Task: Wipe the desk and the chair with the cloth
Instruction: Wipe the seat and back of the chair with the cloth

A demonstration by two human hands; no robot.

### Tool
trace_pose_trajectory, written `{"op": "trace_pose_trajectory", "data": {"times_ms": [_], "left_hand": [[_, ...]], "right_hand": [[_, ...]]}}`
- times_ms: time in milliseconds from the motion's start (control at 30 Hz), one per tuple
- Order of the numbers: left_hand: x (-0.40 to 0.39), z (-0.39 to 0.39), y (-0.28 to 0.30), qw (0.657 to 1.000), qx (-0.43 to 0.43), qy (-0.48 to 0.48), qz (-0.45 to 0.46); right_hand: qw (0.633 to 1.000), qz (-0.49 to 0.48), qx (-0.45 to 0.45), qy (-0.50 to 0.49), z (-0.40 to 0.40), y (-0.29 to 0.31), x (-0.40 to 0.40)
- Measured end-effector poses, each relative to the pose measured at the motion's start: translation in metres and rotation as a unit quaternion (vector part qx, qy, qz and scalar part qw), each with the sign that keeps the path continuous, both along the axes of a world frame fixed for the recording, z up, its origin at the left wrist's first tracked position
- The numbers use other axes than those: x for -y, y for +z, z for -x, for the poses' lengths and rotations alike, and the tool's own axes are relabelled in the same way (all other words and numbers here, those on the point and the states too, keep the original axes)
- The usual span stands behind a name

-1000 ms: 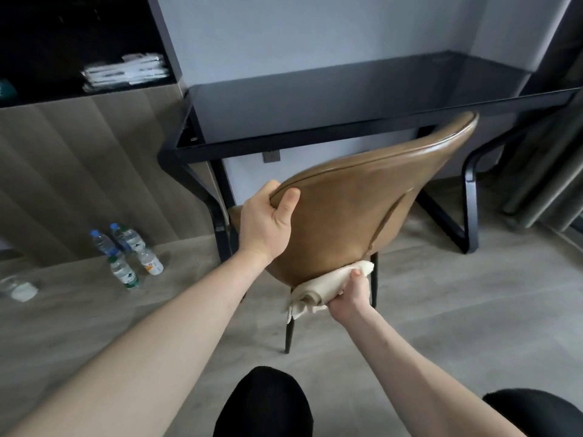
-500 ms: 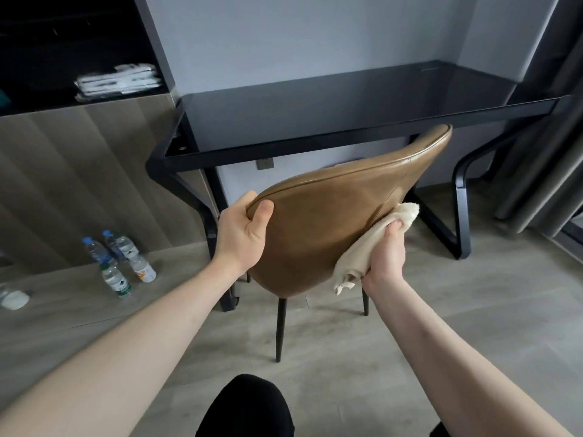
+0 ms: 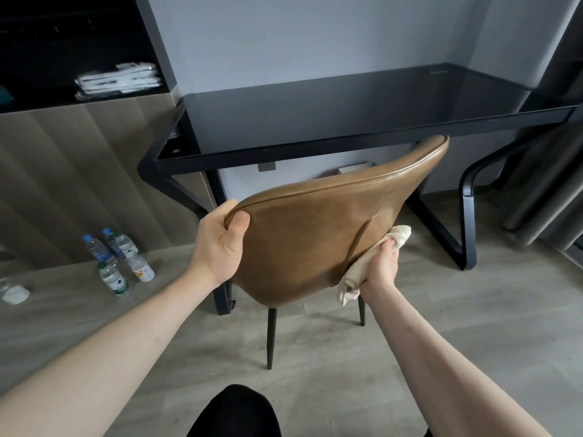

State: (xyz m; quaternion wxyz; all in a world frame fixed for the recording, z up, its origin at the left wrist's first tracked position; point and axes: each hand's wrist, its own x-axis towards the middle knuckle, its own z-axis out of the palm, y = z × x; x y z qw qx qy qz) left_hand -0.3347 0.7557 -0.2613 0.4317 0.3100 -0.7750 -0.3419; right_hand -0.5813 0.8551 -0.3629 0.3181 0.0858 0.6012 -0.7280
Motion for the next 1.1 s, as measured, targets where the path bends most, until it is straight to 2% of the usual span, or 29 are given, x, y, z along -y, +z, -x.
{"op": "trace_pose_trajectory", "data": {"times_ms": [100, 200, 400, 500, 567, 667, 800, 967, 1100], "left_hand": [[-0.004, -0.005, 0.01, 0.999, 0.04, 0.008, -0.035], [-0.009, -0.009, 0.024, 0.994, 0.1, 0.006, -0.034], [-0.054, 0.029, 0.096, 0.978, 0.157, -0.043, 0.128], [-0.07, 0.071, 0.127, 0.954, 0.243, -0.062, 0.164], [-0.07, 0.09, 0.134, 0.927, 0.313, -0.066, 0.193], [-0.068, 0.099, 0.13, 0.913, 0.328, -0.057, 0.235], [-0.059, 0.099, 0.124, 0.912, 0.295, -0.076, 0.274], [-0.054, 0.101, 0.123, 0.912, 0.287, -0.105, 0.273], [-0.051, 0.102, 0.122, 0.916, 0.283, -0.114, 0.262]], "right_hand": [[1.0, 0.02, 0.006, -0.001, -0.016, 0.013, -0.007], [0.999, 0.052, -0.003, 0.011, -0.031, 0.029, -0.016], [0.983, 0.11, -0.143, 0.041, -0.057, 0.06, -0.038], [0.972, 0.09, -0.207, 0.062, -0.058, 0.059, -0.039], [0.964, 0.077, -0.25, 0.055, -0.053, 0.053, -0.034], [0.949, 0.075, -0.303, 0.035, -0.04, 0.046, -0.026], [0.966, 0.055, -0.253, 0.023, -0.01, 0.034, -0.013], [0.993, 0.02, -0.111, 0.038, 0.026, 0.014, -0.005], [0.994, 0.031, -0.106, 0.021, 0.025, 0.023, -0.002]]}}
